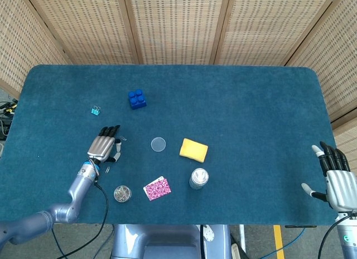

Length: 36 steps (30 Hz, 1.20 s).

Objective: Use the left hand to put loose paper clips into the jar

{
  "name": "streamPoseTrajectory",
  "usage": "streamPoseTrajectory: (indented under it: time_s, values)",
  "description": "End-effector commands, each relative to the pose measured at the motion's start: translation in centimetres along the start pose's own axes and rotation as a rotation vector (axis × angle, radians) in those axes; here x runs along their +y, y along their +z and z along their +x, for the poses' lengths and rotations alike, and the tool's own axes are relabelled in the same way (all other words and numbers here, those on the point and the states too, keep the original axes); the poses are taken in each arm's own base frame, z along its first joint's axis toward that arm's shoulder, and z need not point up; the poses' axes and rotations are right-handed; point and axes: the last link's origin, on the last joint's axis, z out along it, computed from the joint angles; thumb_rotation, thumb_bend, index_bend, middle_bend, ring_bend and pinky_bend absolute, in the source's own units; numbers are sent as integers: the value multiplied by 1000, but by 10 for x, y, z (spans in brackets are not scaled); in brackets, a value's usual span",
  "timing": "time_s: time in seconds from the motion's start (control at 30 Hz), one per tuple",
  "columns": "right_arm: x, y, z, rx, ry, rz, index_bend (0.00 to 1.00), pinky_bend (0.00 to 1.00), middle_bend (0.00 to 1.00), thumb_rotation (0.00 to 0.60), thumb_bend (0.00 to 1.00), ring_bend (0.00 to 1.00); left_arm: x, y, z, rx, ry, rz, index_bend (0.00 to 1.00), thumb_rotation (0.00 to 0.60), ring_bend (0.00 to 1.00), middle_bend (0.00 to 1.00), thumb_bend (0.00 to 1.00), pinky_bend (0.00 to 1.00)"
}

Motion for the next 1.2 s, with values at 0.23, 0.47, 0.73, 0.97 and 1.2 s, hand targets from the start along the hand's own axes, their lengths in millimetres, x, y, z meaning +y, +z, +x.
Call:
streamPoseTrajectory:
  time_s: [0.23, 0.47, 0.73, 0.97, 1.2]
  values:
    - [0, 0, 1, 3, 2, 0, 63, 0, 0, 600, 0, 0, 1, -3, 6, 18, -13, -6, 716, 600, 0, 0, 442, 0]
    - [0, -1, 1, 5, 3, 2, 63, 0, 0, 600, 0, 0, -3, -28, 36, 109, -27, -84, 716, 600, 0, 0, 449, 0]
    - [-3, -2, 2, 7, 1, 9, 63, 0, 0, 600, 0, 0, -10, -89, 38, 105, 17, -255, 716, 600, 0, 0, 450, 0]
    - [-5, -4, 2, 8, 0, 15, 63, 0, 0, 600, 0, 0, -10, -135, 19, 62, 72, -375, 716, 600, 0, 0, 450, 0]
    - [-4, -4, 3, 13, 4, 15, 63, 0, 0, 600, 0, 0, 0, -148, 3, -7, 89, -413, 716, 600, 0, 0, 450, 0]
